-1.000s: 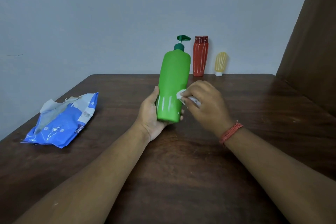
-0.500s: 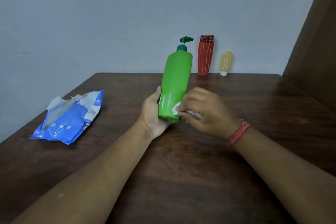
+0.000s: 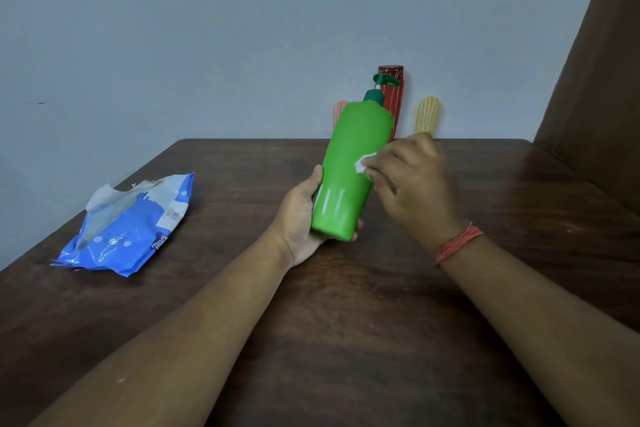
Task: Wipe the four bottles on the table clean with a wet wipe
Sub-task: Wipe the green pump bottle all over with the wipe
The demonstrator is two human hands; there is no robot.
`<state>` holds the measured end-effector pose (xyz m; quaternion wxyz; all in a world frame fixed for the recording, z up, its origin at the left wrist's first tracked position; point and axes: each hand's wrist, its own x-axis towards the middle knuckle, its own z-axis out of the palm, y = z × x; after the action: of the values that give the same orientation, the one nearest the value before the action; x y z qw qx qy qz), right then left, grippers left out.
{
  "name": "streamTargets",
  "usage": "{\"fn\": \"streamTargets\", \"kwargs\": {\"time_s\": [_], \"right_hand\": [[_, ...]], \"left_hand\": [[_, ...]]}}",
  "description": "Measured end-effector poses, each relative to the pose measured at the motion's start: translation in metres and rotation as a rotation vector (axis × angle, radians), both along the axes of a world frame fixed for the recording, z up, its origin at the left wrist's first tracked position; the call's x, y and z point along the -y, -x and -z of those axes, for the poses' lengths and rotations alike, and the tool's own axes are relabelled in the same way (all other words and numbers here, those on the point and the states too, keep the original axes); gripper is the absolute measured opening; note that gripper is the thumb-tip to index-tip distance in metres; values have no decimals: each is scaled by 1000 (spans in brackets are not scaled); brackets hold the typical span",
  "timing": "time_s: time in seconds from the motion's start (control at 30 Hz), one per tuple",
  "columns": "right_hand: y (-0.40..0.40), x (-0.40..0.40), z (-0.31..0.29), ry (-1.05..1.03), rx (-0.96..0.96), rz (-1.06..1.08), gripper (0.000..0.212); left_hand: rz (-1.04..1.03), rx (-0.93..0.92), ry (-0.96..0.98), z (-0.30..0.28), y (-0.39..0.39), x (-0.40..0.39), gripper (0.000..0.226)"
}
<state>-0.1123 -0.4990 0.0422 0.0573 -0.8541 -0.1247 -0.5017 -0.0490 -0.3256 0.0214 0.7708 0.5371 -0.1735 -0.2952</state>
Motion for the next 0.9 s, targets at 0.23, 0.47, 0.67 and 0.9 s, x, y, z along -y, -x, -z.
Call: {"fn": "streamTargets", "kwargs": {"time_s": [0.23, 0.47, 0.67, 0.9], "right_hand": [[1, -16, 5, 146, -102, -114, 14], [1, -13, 10, 81, -194, -205, 17], [-1, -14, 11, -107, -127, -160, 14], [-1, -20, 13, -34, -186, -274, 12]], "left_hand": [[-74, -39, 92, -1, 0, 2, 52], [14, -98, 149, -3, -2, -5, 50], [33, -71, 128, -1, -1, -4, 49], [16, -135, 229, 1, -5, -4, 52]]}}
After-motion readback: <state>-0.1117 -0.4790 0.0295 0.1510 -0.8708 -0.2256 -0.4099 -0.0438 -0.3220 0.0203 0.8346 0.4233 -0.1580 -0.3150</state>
